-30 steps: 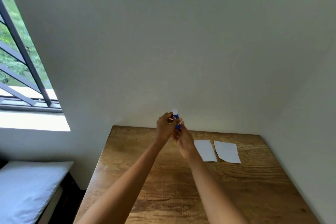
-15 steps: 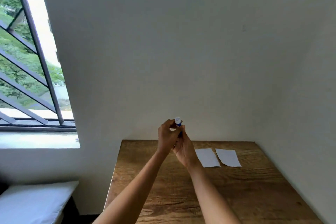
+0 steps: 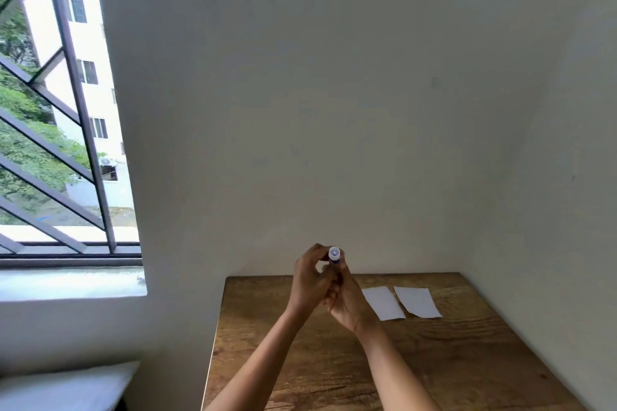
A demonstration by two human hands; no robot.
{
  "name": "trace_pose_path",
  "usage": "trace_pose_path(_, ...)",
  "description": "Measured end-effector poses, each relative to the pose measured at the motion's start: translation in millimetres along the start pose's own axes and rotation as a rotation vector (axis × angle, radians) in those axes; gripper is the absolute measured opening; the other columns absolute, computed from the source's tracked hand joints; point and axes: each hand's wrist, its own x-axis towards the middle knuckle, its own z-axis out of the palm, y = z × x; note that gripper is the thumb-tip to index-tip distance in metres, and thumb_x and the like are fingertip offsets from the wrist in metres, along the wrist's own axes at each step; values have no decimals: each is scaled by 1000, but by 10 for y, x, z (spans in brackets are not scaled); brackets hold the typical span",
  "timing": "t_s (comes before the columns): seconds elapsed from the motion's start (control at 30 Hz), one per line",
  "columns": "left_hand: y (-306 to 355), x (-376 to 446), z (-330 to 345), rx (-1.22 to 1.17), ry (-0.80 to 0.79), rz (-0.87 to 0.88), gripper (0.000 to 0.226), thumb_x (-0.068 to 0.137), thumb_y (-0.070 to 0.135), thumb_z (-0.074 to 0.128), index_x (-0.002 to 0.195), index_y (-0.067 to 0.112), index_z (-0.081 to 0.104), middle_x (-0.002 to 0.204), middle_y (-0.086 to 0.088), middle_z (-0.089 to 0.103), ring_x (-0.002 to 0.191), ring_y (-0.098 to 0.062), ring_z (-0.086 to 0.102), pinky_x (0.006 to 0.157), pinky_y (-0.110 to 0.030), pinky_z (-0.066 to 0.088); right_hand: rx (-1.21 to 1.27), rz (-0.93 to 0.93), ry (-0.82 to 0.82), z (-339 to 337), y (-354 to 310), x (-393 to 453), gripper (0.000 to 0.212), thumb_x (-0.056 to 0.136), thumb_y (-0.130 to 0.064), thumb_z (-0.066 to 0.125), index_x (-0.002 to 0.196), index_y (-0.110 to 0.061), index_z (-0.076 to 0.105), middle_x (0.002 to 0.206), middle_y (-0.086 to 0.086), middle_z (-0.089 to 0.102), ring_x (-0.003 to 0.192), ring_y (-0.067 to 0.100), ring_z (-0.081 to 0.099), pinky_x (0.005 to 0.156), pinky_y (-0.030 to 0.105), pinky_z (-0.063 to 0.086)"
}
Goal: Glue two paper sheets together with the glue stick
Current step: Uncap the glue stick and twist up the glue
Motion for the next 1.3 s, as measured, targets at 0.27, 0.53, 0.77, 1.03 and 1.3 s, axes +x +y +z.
trace_pose_path(0.27,12,-16,-99,-46,16,-5,23,80,0,64,89,21,68,85,7,64,79,2,60,65,-10,47,186,-36,-111,79,70,-44,30,94,-29,44,111,-15,65,92,1,69,72,8,62,59,21,48)
trace_pose_path(0.53,-16,-46,-27,-18,-3,-20,12,79,4,66,81,16,65,79,3,63,73,-2,61,64,-16,49,-48,-28,49,71,120,-78,43,85,-59,46,86,-23,70,56,-6,54,49,4,46,45,18,38)
trace_pose_path(0.77,-84,-32,-58,-50,-7,-27,20,79,0,65,92,15,68,90,0,67,81,-1,61,70,-11,48,168,-35,-42,9,139,-138,31,93,-30,44,109,-13,64,83,2,65,67,8,56,56,21,44)
trace_pose_path(1.03,-84,-28,5,-48,-22,-27,18,80,2,66,88,18,66,88,0,66,76,5,60,65,-7,46,1,-8,26,53,116,-146,41,91,-50,40,84,-22,69,60,-6,56,50,4,46,45,18,37)
trace_pose_path(1.3,-140,-4,13,-44,-37,-11,24,79,0,65,89,22,65,90,1,67,82,1,61,69,-5,45,105,-18,82,30,115,-115,33,91,-33,43,78,-18,70,59,-3,57,52,7,49,50,21,37)
